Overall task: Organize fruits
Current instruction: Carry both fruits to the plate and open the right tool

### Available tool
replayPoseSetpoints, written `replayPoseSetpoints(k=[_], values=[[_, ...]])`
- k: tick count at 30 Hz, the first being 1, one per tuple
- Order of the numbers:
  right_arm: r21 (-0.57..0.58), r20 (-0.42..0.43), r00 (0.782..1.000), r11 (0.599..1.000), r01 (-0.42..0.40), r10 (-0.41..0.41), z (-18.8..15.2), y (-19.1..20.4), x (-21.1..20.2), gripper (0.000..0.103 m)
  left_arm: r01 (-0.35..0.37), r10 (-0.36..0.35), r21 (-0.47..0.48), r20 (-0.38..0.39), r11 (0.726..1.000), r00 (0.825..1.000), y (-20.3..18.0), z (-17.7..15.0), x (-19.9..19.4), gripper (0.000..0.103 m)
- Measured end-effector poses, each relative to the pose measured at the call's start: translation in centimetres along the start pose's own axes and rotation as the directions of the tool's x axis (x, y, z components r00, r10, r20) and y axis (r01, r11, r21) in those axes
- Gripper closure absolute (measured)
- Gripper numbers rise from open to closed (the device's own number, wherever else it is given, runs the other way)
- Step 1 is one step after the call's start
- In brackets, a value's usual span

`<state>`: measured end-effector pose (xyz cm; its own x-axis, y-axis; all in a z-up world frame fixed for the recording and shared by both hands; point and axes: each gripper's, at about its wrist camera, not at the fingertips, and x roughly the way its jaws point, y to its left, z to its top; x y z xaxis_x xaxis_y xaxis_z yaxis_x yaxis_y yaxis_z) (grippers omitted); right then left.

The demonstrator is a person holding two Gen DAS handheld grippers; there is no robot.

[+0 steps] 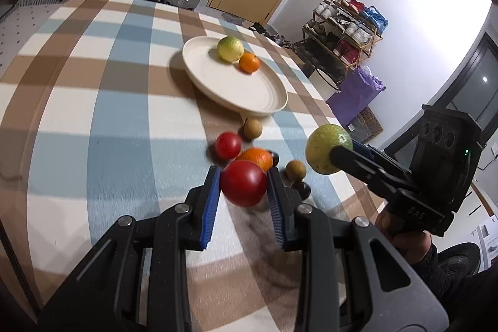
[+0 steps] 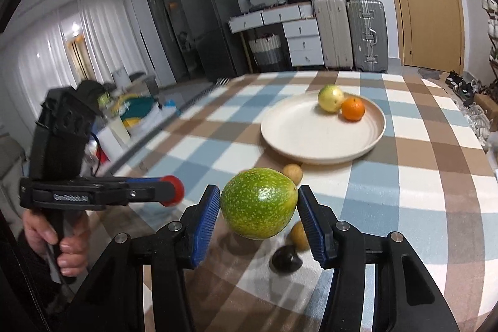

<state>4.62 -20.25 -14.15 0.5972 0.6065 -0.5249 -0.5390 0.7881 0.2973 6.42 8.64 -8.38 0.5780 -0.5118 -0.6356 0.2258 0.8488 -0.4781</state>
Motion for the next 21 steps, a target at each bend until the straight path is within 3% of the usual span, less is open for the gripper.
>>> replayPoseSetpoints(k=[7, 21], values=[[0.049, 0.033, 0.998, 0.998, -0.045, 0.044, 2.3, -1.8, 0.2, 0.051, -0.014, 0.014, 0.034, 0.003, 0.999, 1.0, -0.9, 3.6, 1.6, 0.076], [0.09, 0.037, 0.998, 0.994, -0.058, 0.054, 7.3, -5.8, 3.6, 0.051, -0.04, 0.041, 0.06, -0.009, 0.997, 0.999, -1.1, 11.8, 6.6, 0.076]])
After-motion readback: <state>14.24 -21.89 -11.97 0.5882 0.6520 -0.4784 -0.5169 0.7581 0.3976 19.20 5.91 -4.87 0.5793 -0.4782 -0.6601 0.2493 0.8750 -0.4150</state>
